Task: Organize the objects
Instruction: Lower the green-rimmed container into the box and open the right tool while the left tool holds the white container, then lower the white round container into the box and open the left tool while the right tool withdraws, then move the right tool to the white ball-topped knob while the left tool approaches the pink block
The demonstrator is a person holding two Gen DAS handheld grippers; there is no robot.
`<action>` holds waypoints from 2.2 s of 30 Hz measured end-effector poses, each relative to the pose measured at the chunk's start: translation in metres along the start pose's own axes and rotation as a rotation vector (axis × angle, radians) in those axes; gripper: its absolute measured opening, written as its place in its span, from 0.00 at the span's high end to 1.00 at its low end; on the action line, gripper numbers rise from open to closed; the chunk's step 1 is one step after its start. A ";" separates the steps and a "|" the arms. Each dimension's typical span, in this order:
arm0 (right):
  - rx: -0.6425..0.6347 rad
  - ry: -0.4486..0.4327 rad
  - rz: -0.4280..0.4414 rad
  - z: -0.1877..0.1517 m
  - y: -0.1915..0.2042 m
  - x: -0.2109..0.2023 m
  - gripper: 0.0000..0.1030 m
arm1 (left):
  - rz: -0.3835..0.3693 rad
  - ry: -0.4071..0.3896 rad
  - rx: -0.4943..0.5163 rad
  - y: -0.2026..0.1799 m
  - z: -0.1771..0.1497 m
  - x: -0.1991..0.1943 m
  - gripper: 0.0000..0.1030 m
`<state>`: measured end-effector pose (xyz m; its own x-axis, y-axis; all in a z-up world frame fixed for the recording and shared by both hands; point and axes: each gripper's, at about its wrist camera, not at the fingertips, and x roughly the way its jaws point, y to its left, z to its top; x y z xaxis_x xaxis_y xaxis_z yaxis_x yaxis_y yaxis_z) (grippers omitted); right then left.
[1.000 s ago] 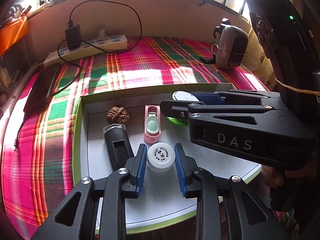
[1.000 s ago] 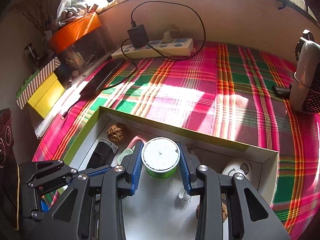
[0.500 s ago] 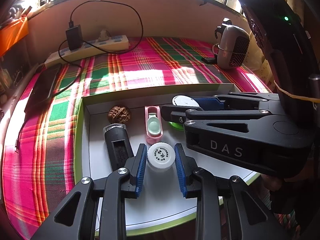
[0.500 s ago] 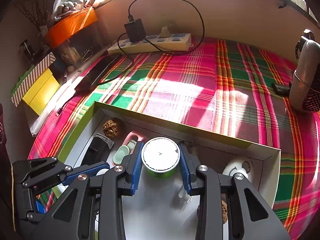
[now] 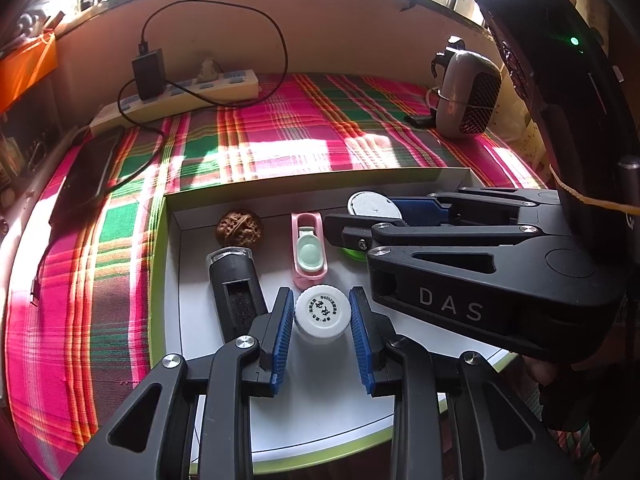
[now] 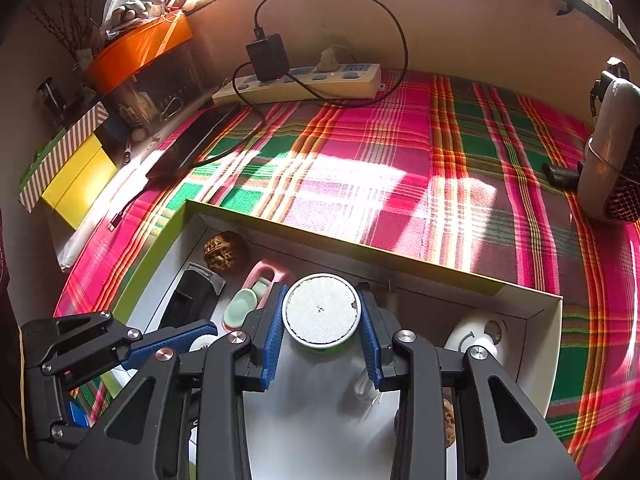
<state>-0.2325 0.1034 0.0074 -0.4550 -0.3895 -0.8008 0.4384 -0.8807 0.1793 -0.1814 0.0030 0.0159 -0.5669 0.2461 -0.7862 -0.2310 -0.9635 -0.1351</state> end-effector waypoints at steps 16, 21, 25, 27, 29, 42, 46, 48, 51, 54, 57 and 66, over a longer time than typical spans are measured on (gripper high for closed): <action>0.015 -0.018 -0.014 0.000 0.000 -0.003 0.54 | 0.003 0.000 -0.003 0.000 0.000 0.001 0.73; 0.022 -0.027 -0.014 -0.001 0.000 -0.007 0.53 | 0.009 -0.008 -0.006 0.000 0.000 0.001 0.71; 0.028 -0.041 -0.019 -0.002 0.000 -0.012 0.52 | 0.014 -0.015 -0.002 -0.001 -0.001 -0.003 0.71; 0.033 -0.050 -0.017 -0.003 0.000 -0.016 0.52 | 0.019 -0.020 0.004 -0.003 -0.003 -0.005 0.71; 0.037 -0.057 -0.018 -0.004 0.000 -0.019 0.52 | 0.025 -0.026 0.007 -0.004 -0.005 -0.008 0.71; 0.051 -0.116 -0.022 -0.021 0.007 -0.050 0.52 | 0.042 -0.061 0.016 -0.007 -0.017 -0.034 0.71; 0.063 -0.135 -0.034 -0.029 0.008 -0.060 0.52 | 0.052 -0.079 0.014 -0.007 -0.023 -0.044 0.71; 0.071 -0.143 -0.037 -0.035 0.008 -0.065 0.52 | 0.059 -0.087 0.016 -0.008 -0.026 -0.049 0.71; 0.083 -0.157 -0.038 -0.043 0.008 -0.073 0.52 | 0.071 -0.098 0.021 -0.009 -0.032 -0.055 0.71; 0.082 -0.168 -0.046 -0.052 0.009 -0.080 0.52 | 0.080 -0.104 0.020 -0.010 -0.038 -0.061 0.71; 0.081 -0.186 -0.070 -0.063 0.011 -0.089 0.52 | 0.079 -0.118 0.009 -0.009 -0.044 -0.068 0.71; 0.110 -0.209 -0.113 -0.099 0.007 -0.113 0.52 | 0.034 -0.138 -0.033 0.001 -0.064 -0.081 0.71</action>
<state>-0.1009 0.1678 0.0426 -0.6519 -0.3240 -0.6856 0.2939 -0.9414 0.1655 -0.0851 -0.0247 0.0403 -0.6777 0.2227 -0.7008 -0.1843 -0.9741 -0.1313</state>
